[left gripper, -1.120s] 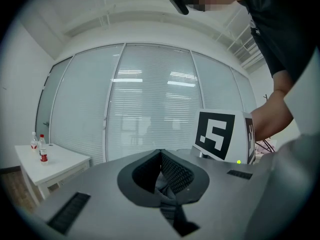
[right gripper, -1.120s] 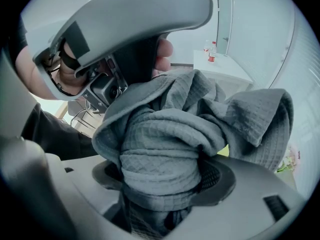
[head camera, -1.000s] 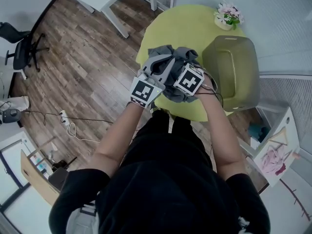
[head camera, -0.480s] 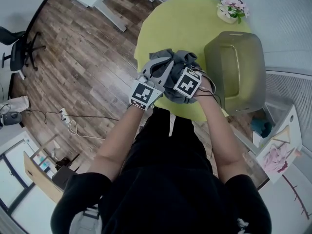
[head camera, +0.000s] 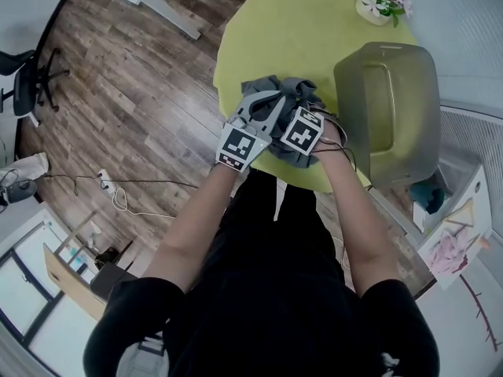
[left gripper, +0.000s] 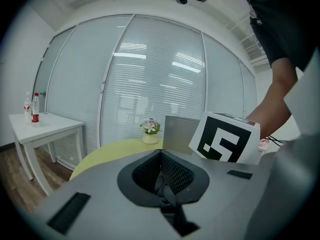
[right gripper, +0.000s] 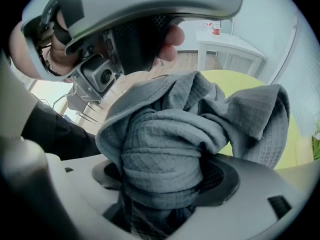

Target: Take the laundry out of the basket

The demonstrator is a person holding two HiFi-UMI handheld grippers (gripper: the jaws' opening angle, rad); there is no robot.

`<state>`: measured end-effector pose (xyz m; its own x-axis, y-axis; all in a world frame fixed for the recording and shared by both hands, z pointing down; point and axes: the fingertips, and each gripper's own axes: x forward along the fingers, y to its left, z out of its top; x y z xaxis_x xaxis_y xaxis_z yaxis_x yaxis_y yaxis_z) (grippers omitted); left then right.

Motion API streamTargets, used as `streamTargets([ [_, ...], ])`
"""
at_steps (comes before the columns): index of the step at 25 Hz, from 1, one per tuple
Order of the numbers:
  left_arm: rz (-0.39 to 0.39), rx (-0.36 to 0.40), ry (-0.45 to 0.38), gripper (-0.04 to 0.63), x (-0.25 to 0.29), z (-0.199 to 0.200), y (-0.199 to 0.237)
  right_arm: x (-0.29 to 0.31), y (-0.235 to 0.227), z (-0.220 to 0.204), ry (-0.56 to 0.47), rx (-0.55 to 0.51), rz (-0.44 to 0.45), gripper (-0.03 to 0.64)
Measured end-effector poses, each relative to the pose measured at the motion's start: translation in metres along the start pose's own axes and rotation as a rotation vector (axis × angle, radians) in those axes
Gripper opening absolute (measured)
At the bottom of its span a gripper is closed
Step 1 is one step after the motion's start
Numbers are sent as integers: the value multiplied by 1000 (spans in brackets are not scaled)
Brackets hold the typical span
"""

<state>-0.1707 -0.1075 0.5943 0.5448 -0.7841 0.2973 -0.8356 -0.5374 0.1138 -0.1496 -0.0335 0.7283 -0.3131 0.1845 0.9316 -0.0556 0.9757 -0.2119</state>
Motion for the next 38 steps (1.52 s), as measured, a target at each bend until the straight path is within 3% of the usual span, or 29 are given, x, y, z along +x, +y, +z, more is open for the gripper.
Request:
streamTargets([
  [6, 6, -29, 26, 9, 5, -17, 5, 13, -10, -5, -7, 34, 18, 376],
  [15, 17, -37, 40, 9, 7, -27, 6, 14, -22, -5, -27, 71, -35, 419],
  [27, 33, -37, 16, 11, -3, -11, 9, -26, -25, -3, -42, 89, -89, 419],
  [38, 39, -16, -27, 9, -25, 13, 4, -61, -1, 4, -130, 134, -100, 417],
])
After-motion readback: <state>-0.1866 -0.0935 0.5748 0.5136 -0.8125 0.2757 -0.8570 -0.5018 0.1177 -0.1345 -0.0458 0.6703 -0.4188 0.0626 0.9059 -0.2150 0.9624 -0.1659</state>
